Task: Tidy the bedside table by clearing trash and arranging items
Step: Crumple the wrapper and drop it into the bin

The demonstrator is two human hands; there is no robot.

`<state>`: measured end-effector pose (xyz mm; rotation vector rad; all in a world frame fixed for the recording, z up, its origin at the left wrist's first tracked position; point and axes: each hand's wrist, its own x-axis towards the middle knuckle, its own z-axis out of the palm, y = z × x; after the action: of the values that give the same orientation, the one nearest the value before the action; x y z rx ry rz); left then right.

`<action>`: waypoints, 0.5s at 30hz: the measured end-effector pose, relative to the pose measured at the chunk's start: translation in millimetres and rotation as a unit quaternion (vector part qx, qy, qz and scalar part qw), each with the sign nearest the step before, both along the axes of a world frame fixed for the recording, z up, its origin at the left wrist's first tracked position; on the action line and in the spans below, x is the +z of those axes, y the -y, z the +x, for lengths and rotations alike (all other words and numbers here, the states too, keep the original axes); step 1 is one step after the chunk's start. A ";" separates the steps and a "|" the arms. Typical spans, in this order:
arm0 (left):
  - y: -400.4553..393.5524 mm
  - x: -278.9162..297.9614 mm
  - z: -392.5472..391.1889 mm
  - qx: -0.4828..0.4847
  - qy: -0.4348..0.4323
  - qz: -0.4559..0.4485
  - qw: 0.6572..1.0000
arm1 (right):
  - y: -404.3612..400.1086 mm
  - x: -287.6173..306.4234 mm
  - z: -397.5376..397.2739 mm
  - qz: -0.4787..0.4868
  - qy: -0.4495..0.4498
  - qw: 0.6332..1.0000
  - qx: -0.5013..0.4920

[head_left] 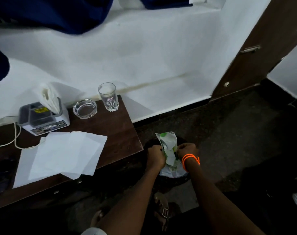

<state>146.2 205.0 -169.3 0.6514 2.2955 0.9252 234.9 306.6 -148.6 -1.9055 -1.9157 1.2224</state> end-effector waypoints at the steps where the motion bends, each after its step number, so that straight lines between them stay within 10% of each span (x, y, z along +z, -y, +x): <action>1: -1.4 -9.1 1.9 0.007 0.010 0.001 1.000 | -2.9 -9.2 1.2 -0.004 0.007 1.000 0.003; 15: -7.9 -73.5 -2.0 0.028 0.034 -0.086 0.995 | -11.3 -58.5 -6.7 0.015 0.075 0.996 0.038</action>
<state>144.2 212.9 -242.8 0.4770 2.3104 0.7513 228.1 318.0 -207.1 -1.9782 -2.0860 1.0904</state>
